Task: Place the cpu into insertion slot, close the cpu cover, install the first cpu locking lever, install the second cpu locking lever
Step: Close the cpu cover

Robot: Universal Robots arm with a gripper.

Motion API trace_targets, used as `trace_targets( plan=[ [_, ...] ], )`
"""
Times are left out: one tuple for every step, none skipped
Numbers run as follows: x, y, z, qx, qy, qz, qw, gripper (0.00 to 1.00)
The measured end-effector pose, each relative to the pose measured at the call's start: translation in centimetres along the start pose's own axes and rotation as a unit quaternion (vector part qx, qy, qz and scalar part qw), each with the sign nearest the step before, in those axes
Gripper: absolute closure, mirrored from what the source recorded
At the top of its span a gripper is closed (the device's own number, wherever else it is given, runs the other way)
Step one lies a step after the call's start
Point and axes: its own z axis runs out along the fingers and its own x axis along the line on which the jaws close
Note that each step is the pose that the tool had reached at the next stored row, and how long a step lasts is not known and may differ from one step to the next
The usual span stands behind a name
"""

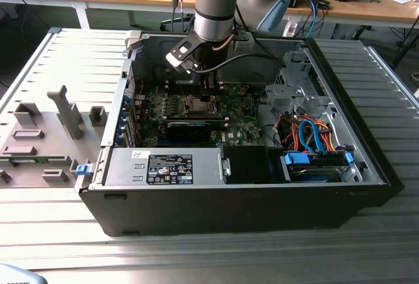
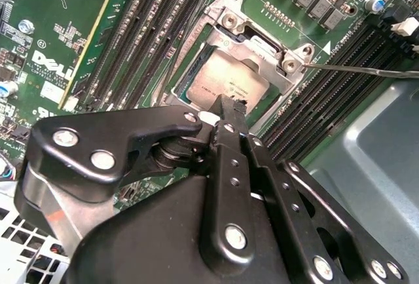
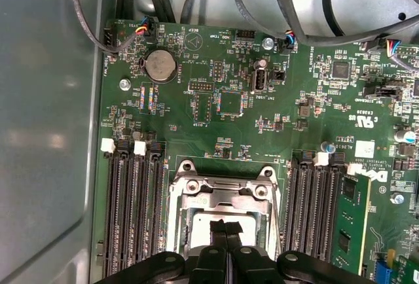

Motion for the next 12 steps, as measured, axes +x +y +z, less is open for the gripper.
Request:
trace_targets(
  plan=[
    [0.00, 0.00, 0.01, 0.0000, 0.0000, 0.000, 1.00000, 0.89],
    [0.00, 0.00, 0.02, 0.0000, 0.0000, 0.000, 1.00000, 0.89],
    [0.00, 0.00, 0.03, 0.0000, 0.0000, 0.000, 1.00000, 0.89],
    [0.00, 0.00, 0.05, 0.0000, 0.0000, 0.000, 1.00000, 0.89],
    [0.00, 0.00, 0.07, 0.0000, 0.0000, 0.000, 1.00000, 0.89],
    [0.00, 0.00, 0.13, 0.0000, 0.0000, 0.000, 1.00000, 0.89],
    [0.01, 0.01, 0.19, 0.0000, 0.0000, 0.000, 1.00000, 0.89],
    [0.00, 0.01, 0.20, 0.0000, 0.0000, 0.000, 1.00000, 0.89],
    [0.01, 0.01, 0.21, 0.0000, 0.0000, 0.000, 1.00000, 0.89],
    [0.01, 0.01, 0.23, 0.0000, 0.0000, 0.000, 1.00000, 0.89],
    [0.01, 0.01, 0.25, 0.0000, 0.0000, 0.000, 1.00000, 0.89],
    [0.01, 0.01, 0.27, 0.0000, 0.0000, 0.000, 1.00000, 0.89]
  ],
)
